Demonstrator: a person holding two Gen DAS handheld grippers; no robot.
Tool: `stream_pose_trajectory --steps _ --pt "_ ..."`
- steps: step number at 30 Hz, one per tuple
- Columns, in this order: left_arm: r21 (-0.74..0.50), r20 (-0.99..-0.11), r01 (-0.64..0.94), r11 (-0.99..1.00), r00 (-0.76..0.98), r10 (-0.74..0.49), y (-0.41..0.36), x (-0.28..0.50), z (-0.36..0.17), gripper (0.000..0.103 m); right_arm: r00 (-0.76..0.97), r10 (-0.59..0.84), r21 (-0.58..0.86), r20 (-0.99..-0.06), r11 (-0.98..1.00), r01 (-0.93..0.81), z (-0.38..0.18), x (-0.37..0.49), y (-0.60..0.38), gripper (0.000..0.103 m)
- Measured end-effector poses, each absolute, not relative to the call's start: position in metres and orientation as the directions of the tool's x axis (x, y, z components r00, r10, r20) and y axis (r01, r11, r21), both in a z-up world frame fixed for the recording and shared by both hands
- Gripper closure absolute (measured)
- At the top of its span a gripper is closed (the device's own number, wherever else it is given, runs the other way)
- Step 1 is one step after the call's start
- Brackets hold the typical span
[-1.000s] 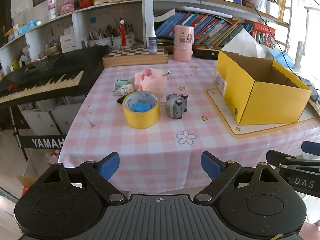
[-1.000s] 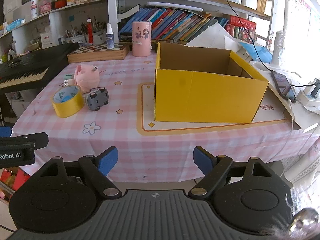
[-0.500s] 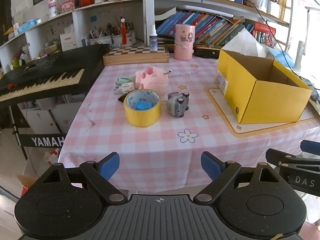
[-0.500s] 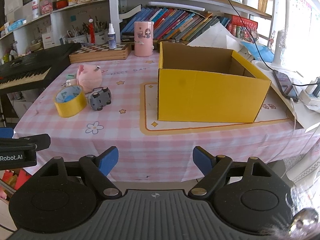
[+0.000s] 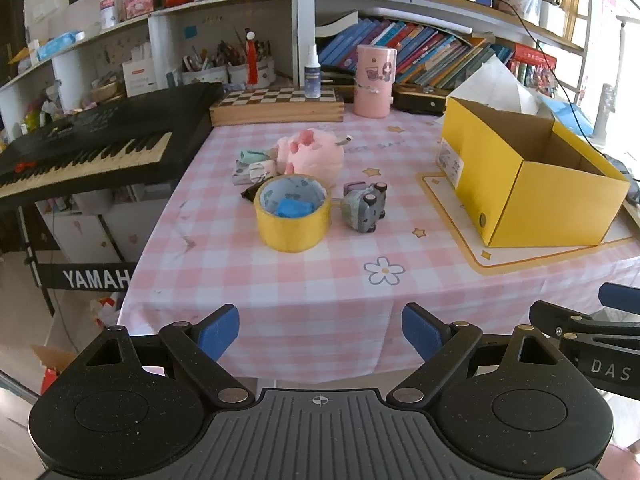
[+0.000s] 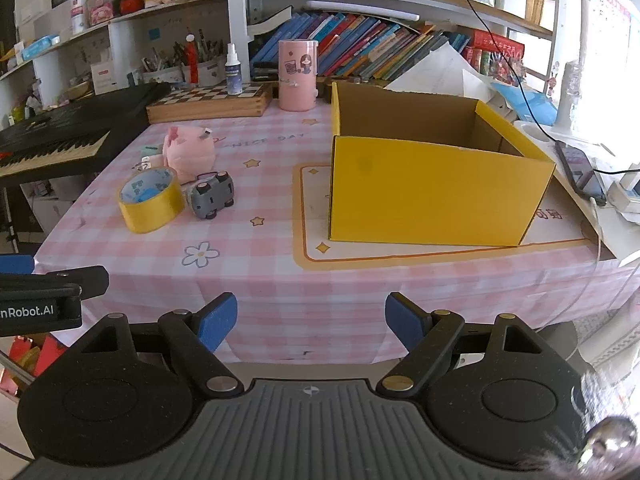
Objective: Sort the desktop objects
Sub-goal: 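Move both tools toward the tape roll and grey toy truck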
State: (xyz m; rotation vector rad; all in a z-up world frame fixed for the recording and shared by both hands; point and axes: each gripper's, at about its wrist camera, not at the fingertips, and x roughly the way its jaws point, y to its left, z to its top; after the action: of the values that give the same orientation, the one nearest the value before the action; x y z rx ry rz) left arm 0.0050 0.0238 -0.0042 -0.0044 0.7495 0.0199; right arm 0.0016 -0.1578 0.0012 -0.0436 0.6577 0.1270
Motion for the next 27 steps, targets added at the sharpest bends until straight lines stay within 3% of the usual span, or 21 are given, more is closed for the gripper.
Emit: stream_pose_trajectory --steps 27 --pt "-0.017 -0.707 -0.101 0.995 0.705 0.059 0.059 0.011 -0.012 0.012 0.723 0.179 -0.016 -0.667 0.967 -0.254 -0.004 0.02 -0.115 0.022"
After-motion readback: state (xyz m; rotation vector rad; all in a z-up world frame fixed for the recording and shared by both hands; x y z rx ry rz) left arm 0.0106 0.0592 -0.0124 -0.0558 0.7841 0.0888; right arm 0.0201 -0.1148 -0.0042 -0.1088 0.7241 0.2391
